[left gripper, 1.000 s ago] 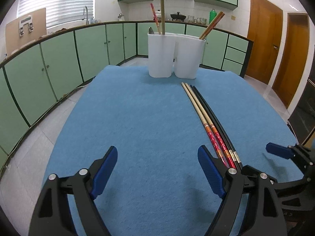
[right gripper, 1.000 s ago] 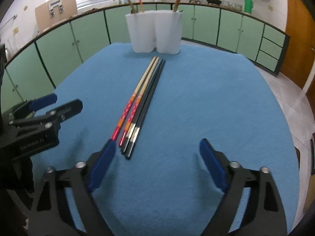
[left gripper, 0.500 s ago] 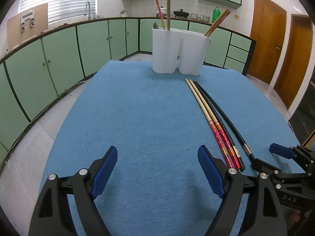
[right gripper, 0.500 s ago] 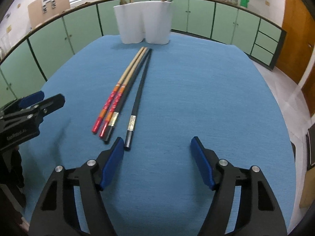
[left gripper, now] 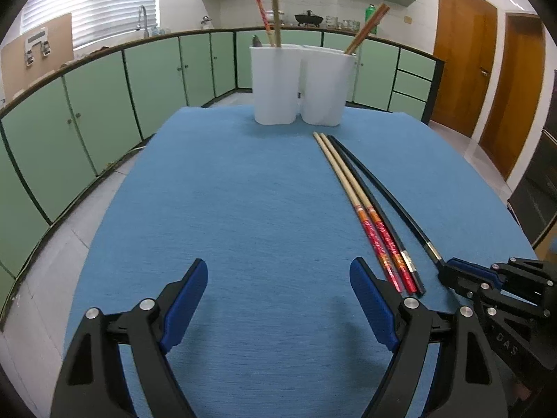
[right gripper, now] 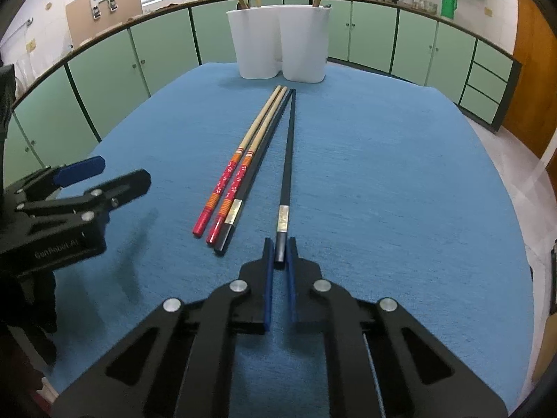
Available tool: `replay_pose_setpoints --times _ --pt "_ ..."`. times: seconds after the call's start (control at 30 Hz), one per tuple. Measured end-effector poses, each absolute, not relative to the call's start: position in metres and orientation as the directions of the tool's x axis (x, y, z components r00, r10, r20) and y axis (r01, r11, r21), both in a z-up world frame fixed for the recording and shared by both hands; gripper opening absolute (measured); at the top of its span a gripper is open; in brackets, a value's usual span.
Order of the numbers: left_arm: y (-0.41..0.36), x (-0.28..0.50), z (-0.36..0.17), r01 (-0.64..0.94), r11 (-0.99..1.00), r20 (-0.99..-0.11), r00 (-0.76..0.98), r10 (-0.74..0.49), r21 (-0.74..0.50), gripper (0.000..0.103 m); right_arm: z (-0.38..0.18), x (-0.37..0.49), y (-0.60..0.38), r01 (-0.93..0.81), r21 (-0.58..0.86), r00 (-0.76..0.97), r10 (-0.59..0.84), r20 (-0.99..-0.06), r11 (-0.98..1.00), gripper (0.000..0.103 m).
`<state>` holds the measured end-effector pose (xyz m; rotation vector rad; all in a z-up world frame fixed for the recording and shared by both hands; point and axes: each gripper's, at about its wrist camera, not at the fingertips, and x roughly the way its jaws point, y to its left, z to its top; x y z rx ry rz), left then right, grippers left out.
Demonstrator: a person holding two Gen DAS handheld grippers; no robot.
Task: Organize utensils
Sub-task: 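Grasp a red-patterned chopstick with the left tool while the right tool lifts the black one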
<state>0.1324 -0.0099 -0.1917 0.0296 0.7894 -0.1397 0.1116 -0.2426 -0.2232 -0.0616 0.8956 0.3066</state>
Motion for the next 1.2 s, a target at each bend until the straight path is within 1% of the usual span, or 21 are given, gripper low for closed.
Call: replay_pose_setpoints --times 0.23,0.4,0.53,0.6,0.73,0.87,0.93,0.97,1.07,1.13,1.2 --pt "-0.027 0.133 -0.194 0.199 0.977 -0.728 0.659 -0.188 -0.073 0.082 -0.222 0.116 -0.261 -0.222 0.075 0.598 0.196 -0.777 0.972 0.006" --pt "-0.043 0.137 -0.2 0.231 0.971 -0.752 0.629 -0.2 -0.066 0.082 -0.223 0.12 -0.277 -0.178 0.078 0.604 0.171 -0.778 0.981 0.006" --pt "-0.051 0.143 -0.208 0.239 0.97 -0.783 0.594 -0.183 -0.046 0.082 -0.224 0.121 -0.285 -0.169 0.089 0.604 0.174 -0.778 0.982 0.006" --pt "-0.054 0.144 -0.21 0.234 0.972 -0.791 0.591 -0.156 -0.017 0.082 -0.225 0.121 -0.287 -0.167 0.098 0.603 0.18 -0.778 0.981 0.006" --pt "-0.054 0.144 -0.21 0.218 0.976 -0.792 0.595 -0.137 -0.005 0.083 -0.225 0.122 -0.287 -0.168 0.093 0.605 0.178 -0.776 0.981 0.006" --pt "-0.041 0.144 -0.21 0.168 0.986 -0.79 0.606 -0.095 0.011 0.082 -0.225 0.122 -0.289 -0.172 0.104 0.604 0.188 -0.775 0.98 0.006" --pt "-0.031 0.144 -0.209 0.138 0.99 -0.788 0.61 -0.086 -0.002 0.08 -0.225 0.122 -0.289 -0.178 0.105 0.603 0.193 -0.774 0.978 0.008" --pt "-0.027 0.144 -0.209 0.129 0.992 -0.786 0.611 -0.09 -0.013 0.077 -0.225 0.122 -0.289 -0.184 0.108 0.602 0.199 -0.773 0.977 0.01" --pt "-0.027 0.143 -0.208 0.121 0.993 -0.785 0.614 -0.083 -0.01 0.074 -0.225 0.122 -0.289 -0.186 0.107 0.601 0.199 -0.774 0.977 0.01" --pt "-0.031 0.143 -0.208 0.133 0.991 -0.784 0.616 -0.08 0.004 0.069 -0.225 0.122 -0.289 -0.187 0.108 0.601 0.2 -0.774 0.976 0.011" --pt "-0.034 0.143 -0.208 0.147 0.989 -0.781 0.619 -0.087 0.006 0.058 -0.225 0.122 -0.289 -0.187 0.107 0.6 0.2 -0.774 0.976 0.011"
